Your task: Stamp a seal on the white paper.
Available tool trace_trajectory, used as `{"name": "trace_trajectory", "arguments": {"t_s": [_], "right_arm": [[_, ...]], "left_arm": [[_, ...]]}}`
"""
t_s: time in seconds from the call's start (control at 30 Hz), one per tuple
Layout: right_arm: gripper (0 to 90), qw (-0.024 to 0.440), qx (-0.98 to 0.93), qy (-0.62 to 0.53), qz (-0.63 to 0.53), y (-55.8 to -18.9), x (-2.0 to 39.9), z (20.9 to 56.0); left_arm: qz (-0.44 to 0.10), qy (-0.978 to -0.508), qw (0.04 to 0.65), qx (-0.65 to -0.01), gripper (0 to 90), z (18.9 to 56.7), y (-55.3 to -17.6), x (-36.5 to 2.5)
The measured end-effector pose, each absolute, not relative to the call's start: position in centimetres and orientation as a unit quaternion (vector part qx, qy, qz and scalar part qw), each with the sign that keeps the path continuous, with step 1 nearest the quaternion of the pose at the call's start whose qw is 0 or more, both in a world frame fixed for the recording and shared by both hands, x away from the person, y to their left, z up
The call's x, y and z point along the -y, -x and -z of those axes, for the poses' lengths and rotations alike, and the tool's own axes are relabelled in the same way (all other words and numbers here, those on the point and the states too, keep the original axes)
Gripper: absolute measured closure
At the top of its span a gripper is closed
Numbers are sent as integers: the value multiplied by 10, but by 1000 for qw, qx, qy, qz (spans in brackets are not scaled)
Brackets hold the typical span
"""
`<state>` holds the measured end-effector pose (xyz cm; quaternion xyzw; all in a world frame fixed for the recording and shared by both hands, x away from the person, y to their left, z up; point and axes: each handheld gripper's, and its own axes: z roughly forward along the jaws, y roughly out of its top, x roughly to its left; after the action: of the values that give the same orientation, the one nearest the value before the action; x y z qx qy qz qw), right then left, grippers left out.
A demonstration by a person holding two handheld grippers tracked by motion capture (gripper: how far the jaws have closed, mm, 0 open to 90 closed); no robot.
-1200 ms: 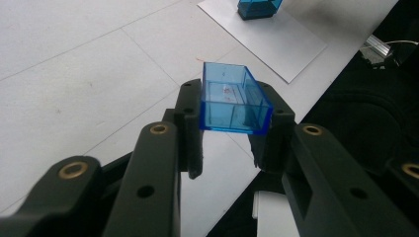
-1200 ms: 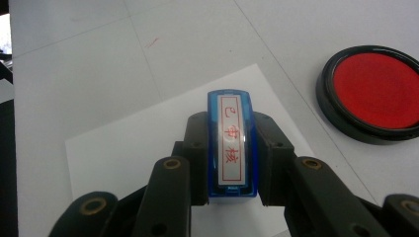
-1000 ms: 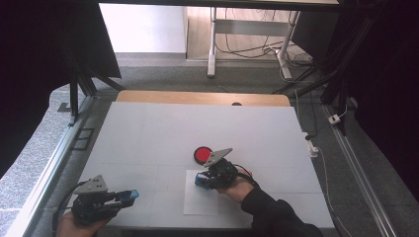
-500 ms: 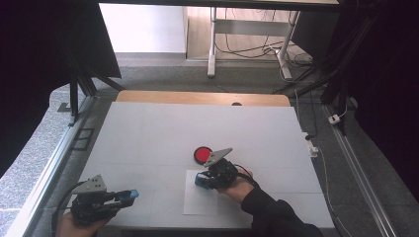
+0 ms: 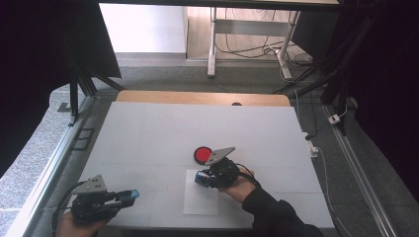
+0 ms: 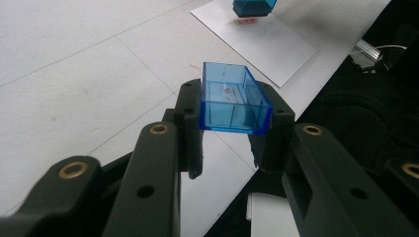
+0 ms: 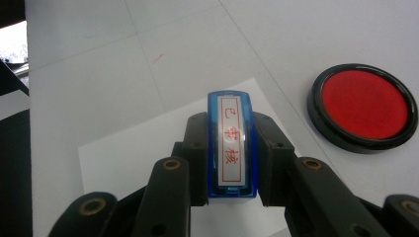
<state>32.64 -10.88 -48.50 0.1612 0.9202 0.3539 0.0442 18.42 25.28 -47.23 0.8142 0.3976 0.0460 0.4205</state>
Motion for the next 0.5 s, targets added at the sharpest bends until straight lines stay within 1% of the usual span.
{"name": "trace_trajectory", "arguments": {"t_s": [0.5], "right_arm": [[707,43,-908,-164,-383,-323,117,467]], "left_arm": [[-50,-815,421,-394,682,472,-183,-252]]}}
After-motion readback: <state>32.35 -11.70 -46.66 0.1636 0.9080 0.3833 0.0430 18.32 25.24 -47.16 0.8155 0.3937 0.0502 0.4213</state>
